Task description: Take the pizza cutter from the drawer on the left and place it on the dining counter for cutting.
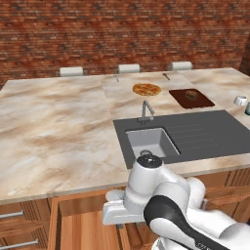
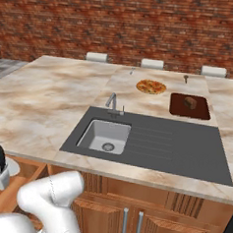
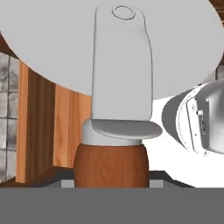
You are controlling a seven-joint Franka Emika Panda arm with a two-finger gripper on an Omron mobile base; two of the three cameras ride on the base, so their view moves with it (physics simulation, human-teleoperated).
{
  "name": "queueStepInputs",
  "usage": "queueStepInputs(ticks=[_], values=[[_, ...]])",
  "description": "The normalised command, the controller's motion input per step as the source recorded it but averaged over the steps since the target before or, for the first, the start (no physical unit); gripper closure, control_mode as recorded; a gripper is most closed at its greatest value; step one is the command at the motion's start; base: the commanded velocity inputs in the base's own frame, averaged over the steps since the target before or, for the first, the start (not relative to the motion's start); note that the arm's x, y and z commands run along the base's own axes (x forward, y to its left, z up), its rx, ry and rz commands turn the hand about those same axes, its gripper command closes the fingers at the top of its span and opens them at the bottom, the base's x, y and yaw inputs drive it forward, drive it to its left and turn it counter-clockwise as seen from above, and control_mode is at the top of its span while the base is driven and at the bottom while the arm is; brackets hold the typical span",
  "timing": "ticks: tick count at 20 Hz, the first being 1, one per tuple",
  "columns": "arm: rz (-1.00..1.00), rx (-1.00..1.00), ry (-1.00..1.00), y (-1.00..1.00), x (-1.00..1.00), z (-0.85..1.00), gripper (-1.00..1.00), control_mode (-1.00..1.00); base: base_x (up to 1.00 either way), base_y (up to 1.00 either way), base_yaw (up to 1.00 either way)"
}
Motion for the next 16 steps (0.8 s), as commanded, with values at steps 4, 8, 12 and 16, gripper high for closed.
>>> queueStepInputs(ticks=[4,8,12,16], values=[[-0.02,0.0,0.0,-0.6,0.0,0.58,1.0,-1.0,0.0,0.0,0.0],[-0.01,0.0,-0.03,-0.6,0.11,0.6,1.0,-1.0,0.0,0.0,0.0],[0.0,0.0,-0.01,-0.57,0.2,0.52,1.0,-1.0,0.0,0.0,0.0],[-0.01,0.0,0.0,-0.62,0.2,0.45,1.0,-1.0,0.0,0.0,0.0]])
